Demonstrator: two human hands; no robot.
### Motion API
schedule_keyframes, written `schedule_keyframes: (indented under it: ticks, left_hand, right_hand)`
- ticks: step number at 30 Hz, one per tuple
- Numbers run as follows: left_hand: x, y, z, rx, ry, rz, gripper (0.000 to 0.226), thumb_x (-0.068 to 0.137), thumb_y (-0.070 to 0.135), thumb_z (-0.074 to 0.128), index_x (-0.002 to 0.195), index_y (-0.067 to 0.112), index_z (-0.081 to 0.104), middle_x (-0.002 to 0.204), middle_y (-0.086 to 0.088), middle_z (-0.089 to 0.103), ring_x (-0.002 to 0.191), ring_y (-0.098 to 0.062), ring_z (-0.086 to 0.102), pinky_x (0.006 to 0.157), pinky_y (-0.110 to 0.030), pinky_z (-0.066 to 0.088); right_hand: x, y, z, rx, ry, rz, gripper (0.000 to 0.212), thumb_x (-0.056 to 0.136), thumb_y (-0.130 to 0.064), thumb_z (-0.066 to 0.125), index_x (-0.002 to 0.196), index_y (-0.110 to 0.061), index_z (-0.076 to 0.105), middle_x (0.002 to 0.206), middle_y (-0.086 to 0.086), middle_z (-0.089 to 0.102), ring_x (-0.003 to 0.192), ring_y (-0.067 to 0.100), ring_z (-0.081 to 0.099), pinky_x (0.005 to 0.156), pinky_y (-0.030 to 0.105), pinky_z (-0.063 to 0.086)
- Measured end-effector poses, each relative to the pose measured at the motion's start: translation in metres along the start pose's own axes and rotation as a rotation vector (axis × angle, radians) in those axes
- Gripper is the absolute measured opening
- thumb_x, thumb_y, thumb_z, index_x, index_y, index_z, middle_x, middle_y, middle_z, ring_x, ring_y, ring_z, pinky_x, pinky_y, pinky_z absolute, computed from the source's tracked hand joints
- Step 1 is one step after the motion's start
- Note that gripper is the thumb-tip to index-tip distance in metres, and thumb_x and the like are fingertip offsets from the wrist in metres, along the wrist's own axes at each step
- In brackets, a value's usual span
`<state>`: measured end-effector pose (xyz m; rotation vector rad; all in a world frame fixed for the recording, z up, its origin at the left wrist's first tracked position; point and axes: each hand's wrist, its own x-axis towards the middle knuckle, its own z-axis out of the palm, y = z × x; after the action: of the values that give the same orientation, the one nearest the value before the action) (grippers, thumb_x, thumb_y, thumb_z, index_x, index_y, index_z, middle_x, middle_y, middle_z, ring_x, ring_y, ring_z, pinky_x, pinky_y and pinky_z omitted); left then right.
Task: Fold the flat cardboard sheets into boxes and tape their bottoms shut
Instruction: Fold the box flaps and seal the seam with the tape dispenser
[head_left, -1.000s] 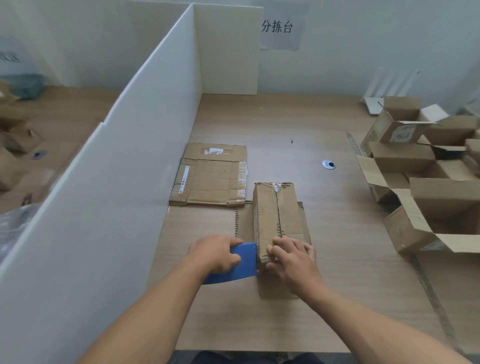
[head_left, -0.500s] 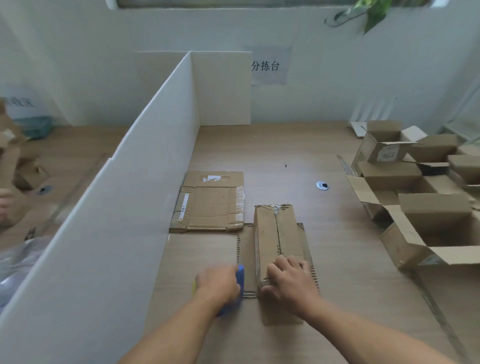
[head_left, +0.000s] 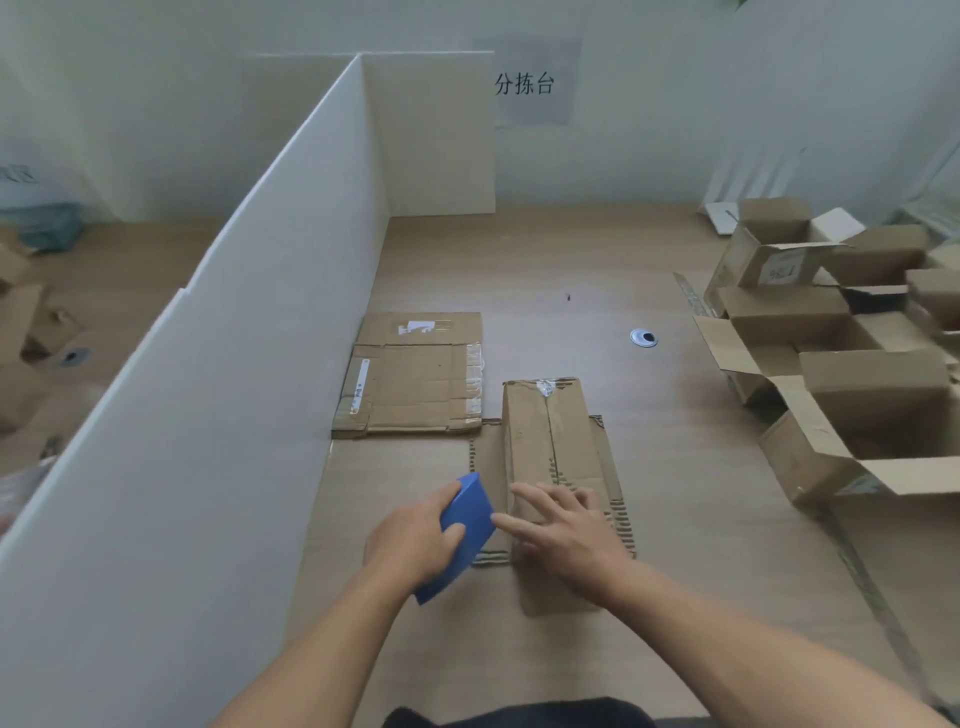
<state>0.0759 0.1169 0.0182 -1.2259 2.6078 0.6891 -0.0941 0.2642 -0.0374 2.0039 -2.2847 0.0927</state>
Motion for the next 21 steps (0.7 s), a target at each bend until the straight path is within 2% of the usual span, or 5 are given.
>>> schedule_keyframes:
  ticks: [7, 11, 14, 18, 21]
  left_hand:
    - [-0.008, -0.006, 0.004, -0.102, 0.013, -0.102, 0.059, 0.093, 0.041, 0.047, 0.148, 0.049, 0.029, 0.130, 0.006, 0.061, 0.110, -0.022, 0.058, 0.089, -0.037, 0.052]
    - [-0.013, -0.006, 0.004, -0.114, 0.030, -0.175, 0.060, 0.095, 0.041, 0.045, 0.151, 0.049, 0.027, 0.132, 0.004, 0.059, 0.112, -0.022, 0.057, 0.088, -0.035, 0.051]
    - [-0.018, -0.001, 0.005, -0.136, 0.043, -0.218, 0.059, 0.096, 0.042, 0.045, 0.151, 0.050, 0.025, 0.135, 0.006, 0.057, 0.114, -0.021, 0.056, 0.089, -0.035, 0.050]
    - [-0.016, 0.007, 0.005, -0.153, 0.073, -0.267, 0.059, 0.097, 0.043, 0.045, 0.151, 0.051, 0.024, 0.134, 0.006, 0.059, 0.113, -0.022, 0.057, 0.090, -0.036, 0.050]
    - [-0.015, 0.018, 0.006, -0.169, 0.103, -0.300, 0.059, 0.097, 0.045, 0.045, 0.151, 0.052, 0.023, 0.131, 0.004, 0.061, 0.111, -0.023, 0.058, 0.089, -0.036, 0.051]
  right_hand:
    - [0.008, 0.000, 0.005, 0.066, 0.040, -0.034, 0.038, 0.065, -0.034, 0.085, 0.095, -0.040, 0.062, 0.125, -0.001, 0.057, 0.116, 0.021, 0.045, 0.070, 0.043, 0.043]
    - [0.015, -0.001, 0.008, 0.102, 0.053, -0.034, 0.037, 0.060, -0.030, 0.084, 0.092, -0.038, 0.067, 0.123, -0.001, 0.061, 0.117, 0.021, 0.046, 0.074, 0.047, 0.043]
    - [0.021, 0.000, 0.004, 0.097, 0.017, -0.072, 0.042, 0.063, -0.032, 0.078, 0.104, -0.037, 0.067, 0.122, 0.000, 0.058, 0.112, 0.022, 0.052, 0.072, 0.047, 0.044]
    - [0.029, 0.006, 0.001, 0.078, 0.061, -0.162, 0.025, 0.060, -0.032, 0.082, 0.081, -0.029, 0.068, 0.116, 0.004, 0.053, 0.097, 0.025, 0.058, 0.061, 0.046, 0.046]
    - [0.030, 0.019, 0.005, 0.057, 0.100, -0.275, 0.028, 0.058, -0.035, 0.084, 0.079, -0.029, 0.066, 0.115, 0.005, 0.051, 0.099, 0.026, 0.058, 0.059, 0.043, 0.045]
